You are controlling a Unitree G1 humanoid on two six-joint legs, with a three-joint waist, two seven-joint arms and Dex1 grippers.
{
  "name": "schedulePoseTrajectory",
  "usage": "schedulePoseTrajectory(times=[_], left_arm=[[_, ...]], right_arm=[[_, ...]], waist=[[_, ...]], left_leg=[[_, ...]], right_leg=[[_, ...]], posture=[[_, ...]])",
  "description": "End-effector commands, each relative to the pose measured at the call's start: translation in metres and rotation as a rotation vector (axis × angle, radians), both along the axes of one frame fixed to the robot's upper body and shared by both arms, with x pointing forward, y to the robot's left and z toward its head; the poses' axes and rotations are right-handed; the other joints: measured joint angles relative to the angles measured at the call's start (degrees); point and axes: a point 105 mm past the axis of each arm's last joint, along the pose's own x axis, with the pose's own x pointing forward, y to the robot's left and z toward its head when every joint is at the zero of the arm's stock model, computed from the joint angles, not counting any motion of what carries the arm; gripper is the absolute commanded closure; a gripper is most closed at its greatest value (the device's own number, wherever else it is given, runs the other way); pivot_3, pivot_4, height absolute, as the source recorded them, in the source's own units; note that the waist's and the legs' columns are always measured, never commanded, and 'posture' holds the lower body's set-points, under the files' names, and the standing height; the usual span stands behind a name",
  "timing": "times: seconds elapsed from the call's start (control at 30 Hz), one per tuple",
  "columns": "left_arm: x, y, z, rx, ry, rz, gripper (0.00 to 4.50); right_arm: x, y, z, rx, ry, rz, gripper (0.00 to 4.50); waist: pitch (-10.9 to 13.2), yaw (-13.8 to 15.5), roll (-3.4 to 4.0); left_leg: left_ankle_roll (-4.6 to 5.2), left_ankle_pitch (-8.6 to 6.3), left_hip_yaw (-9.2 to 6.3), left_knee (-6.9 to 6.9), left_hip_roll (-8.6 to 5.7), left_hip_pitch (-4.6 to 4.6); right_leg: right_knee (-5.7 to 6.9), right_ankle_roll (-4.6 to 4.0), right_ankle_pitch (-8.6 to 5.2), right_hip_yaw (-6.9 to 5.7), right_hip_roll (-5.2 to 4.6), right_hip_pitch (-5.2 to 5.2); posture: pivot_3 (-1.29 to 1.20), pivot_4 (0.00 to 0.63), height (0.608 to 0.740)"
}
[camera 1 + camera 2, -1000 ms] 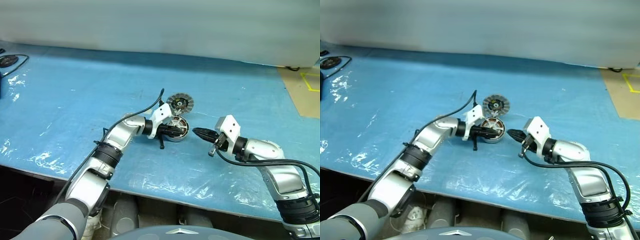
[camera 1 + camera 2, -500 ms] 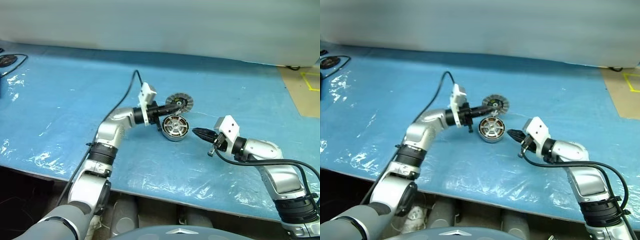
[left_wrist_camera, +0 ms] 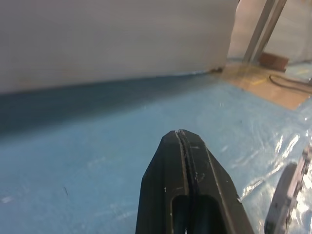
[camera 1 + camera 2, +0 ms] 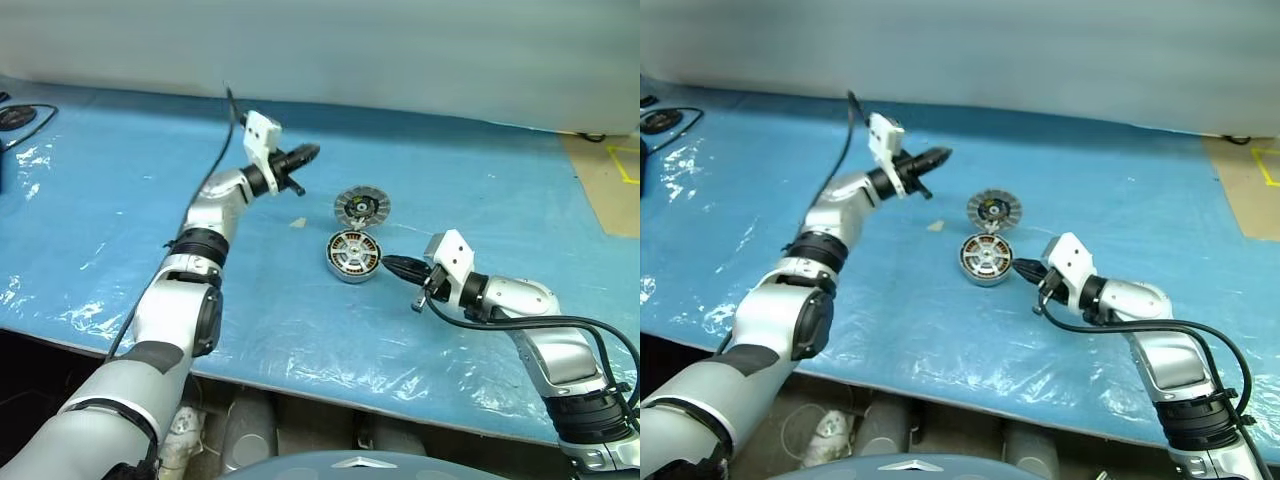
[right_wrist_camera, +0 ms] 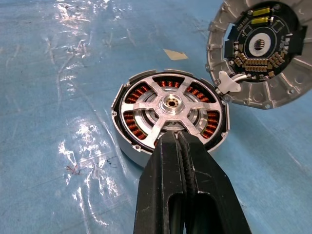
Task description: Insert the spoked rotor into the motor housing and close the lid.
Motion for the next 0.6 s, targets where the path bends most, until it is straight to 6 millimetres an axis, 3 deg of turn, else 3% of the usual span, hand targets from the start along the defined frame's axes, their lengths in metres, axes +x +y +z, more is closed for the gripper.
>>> schedulePoseTrajectory(times=[0.03,0.3,0.4,0.6], left_arm=[[-0.001,-0.019,0.022,0.012,-0.064,-0.067,4.46],[-0.014,-0.051,0.013,0.015,0.001,-0.196,4.46],[-0.032,-0.062,0.008,-0.002,0.051,-0.363,4.46],[-0.053,-0.066,-0.007,0.073,0.107,-0.558,4.46]], right_arm=[[-0.006,0.009,0.015,0.022,-0.053,0.029,4.5],[-0.013,0.004,0.018,0.032,-0.051,-0.016,4.5],[-0.015,0.0,0.02,0.035,-0.054,-0.04,4.5],[-0.013,-0.011,0.027,0.06,-0.074,-0.099,4.5]], waist=[[0.0,0.1,-0.01],[0.0,0.0,-0.02],[0.0,0.1,-0.02],[0.0,0.2,-0.02]], left_leg=[[0.0,0.0,0.0,0.01,0.0,-0.01],[0.08,-0.07,0.0,0.03,0.02,0.07],[0.09,-0.07,0.0,0.03,0.02,0.07],[0.11,-0.06,0.0,0.03,0.05,0.08]], right_leg=[[0.01,0.0,0.0,-0.01,0.0,-0.01],[0.04,-0.11,-0.06,0.01,-0.02,0.03],[0.05,-0.15,-0.08,0.01,-0.02,0.03],[0.05,-0.18,-0.09,0.02,-0.05,0.04]], posture=[[0.0,0.15,0.74],[0.0,0.15,0.74],[0.0,0.15,0.74],[0.0,0.15,0.74]])
